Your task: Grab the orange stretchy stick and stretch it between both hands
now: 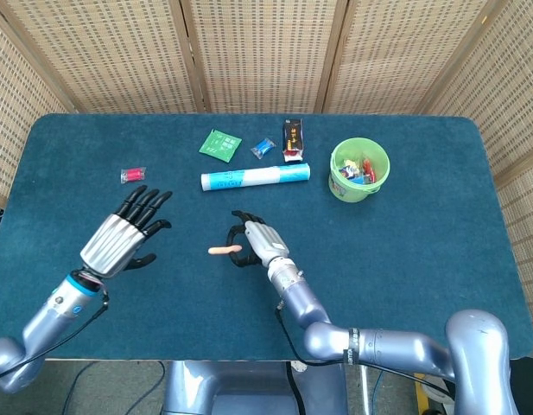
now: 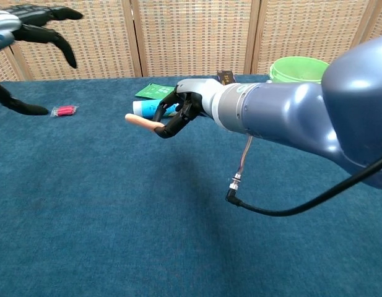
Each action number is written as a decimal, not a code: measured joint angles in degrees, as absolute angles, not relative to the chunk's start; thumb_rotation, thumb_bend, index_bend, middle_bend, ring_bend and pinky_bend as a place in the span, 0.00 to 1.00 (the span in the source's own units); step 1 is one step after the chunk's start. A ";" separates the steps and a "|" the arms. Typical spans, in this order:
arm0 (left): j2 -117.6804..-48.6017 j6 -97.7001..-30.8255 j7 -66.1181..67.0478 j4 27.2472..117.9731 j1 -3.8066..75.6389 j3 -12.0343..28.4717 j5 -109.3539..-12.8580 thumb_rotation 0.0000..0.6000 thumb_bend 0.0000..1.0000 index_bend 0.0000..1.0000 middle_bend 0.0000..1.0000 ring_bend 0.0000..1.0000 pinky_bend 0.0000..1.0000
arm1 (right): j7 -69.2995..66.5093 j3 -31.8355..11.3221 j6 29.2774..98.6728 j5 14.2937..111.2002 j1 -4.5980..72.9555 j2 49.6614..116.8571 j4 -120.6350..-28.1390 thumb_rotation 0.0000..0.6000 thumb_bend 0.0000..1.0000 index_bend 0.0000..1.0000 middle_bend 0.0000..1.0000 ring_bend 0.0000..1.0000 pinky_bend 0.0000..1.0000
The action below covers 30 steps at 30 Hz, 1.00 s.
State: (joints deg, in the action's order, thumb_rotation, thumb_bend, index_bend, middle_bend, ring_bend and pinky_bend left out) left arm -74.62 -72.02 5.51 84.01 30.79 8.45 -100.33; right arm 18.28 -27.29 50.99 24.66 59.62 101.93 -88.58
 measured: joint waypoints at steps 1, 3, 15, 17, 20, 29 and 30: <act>-75.33 -71.64 5.47 83.74 31.27 8.42 -100.37 1.00 0.10 0.39 0.00 0.00 0.00 | 18.22 -27.25 51.03 24.47 59.73 102.04 -88.43 1.00 0.59 0.66 0.16 0.00 0.00; -76.83 -70.83 5.57 83.24 32.19 8.31 -100.40 1.00 0.12 0.39 0.00 0.00 0.00 | 18.06 -27.17 51.09 24.12 59.98 102.23 -87.95 1.00 0.59 0.66 0.16 0.00 0.00; -85.04 -67.76 6.59 79.16 36.34 8.19 -99.01 1.00 0.22 0.43 0.00 0.00 0.00 | 17.61 -26.85 51.30 22.33 61.15 102.21 -87.19 1.00 0.59 0.66 0.16 0.00 0.00; -86.52 -67.57 6.81 78.00 37.02 8.43 -98.69 1.00 0.25 0.44 0.00 0.00 0.00 | 17.55 -26.76 51.23 22.12 61.34 102.20 -87.18 1.00 0.59 0.66 0.16 0.00 0.00; -88.55 -67.35 6.88 76.34 37.89 8.77 -98.14 1.00 0.27 0.45 0.00 0.00 0.00 | 17.55 -26.50 51.22 22.08 61.57 102.17 -87.23 1.00 0.59 0.66 0.16 0.00 0.00; -92.56 -66.20 7.02 73.18 40.02 8.98 -96.10 1.00 0.30 0.49 0.00 0.00 0.00 | 17.36 -25.98 51.31 21.92 61.75 101.60 -87.44 1.00 0.59 0.66 0.16 0.00 0.00; -92.69 -66.20 7.03 73.11 40.06 8.83 -96.05 1.00 0.30 0.49 0.00 0.00 0.00 | 17.25 -25.94 51.24 21.88 61.74 101.50 -87.47 1.00 0.59 0.66 0.16 0.00 0.00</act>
State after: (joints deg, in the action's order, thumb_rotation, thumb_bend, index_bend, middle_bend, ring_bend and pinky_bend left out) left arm -92.69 -66.20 7.03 73.11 40.06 8.83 -96.05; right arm 17.25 -25.94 51.24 21.88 61.74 101.50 -87.47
